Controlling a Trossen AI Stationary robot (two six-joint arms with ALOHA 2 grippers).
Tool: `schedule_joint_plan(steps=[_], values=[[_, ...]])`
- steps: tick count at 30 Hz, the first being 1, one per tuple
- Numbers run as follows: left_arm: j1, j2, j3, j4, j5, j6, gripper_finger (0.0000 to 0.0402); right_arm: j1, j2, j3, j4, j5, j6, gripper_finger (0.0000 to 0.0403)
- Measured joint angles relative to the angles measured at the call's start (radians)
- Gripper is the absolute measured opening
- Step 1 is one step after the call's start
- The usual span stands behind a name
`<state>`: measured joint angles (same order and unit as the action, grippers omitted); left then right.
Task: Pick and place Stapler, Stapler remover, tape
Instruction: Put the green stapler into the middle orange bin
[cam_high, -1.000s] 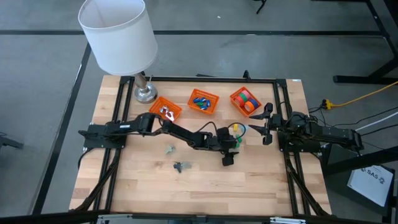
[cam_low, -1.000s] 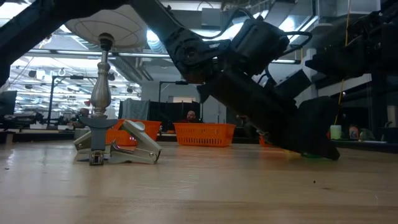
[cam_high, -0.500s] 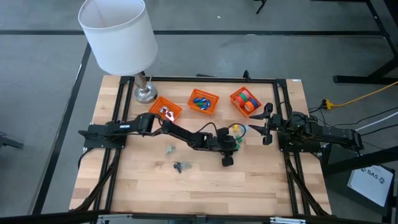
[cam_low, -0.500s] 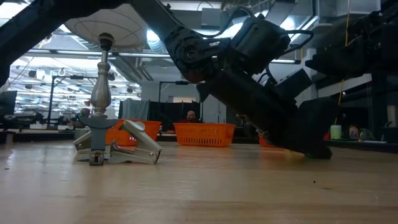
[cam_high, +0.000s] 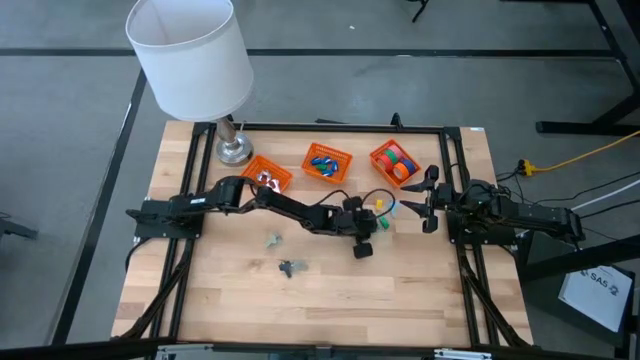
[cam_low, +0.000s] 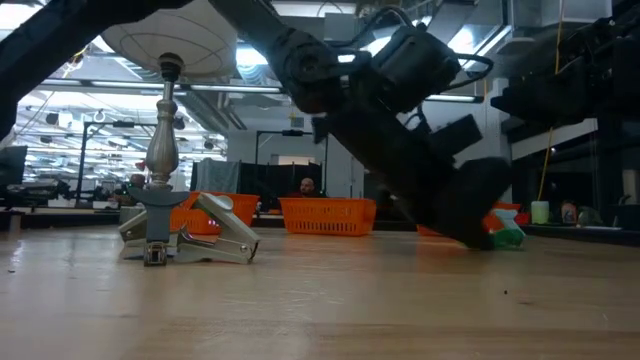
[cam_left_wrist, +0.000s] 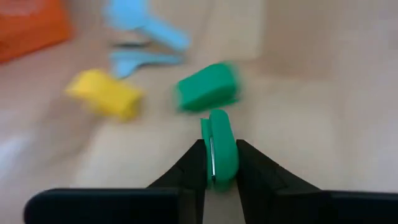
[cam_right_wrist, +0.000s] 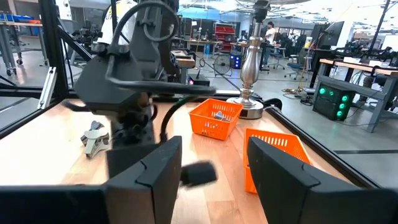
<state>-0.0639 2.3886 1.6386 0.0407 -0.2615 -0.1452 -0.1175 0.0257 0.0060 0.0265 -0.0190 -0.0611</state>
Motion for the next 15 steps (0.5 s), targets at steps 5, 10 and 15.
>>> schedule_joint_plan(steps=[5, 10, 15], values=[[0.023, -0.065, -0.006, -0.131, -0.083, 0.069, 0.0057, 0.000, 0.000, 0.000, 0.000, 0.000, 0.000, 0.0188], [0.071, -0.145, -0.002, -0.200, -0.136, 0.104, 0.0057, 0.000, 0.000, 0.000, 0.000, 0.000, 0.000, 0.0188], [0.120, -0.197, -0.003, -0.291, -0.201, 0.122, 0.0057, 0.000, 0.000, 0.000, 0.000, 0.000, 0.000, 0.0188]])
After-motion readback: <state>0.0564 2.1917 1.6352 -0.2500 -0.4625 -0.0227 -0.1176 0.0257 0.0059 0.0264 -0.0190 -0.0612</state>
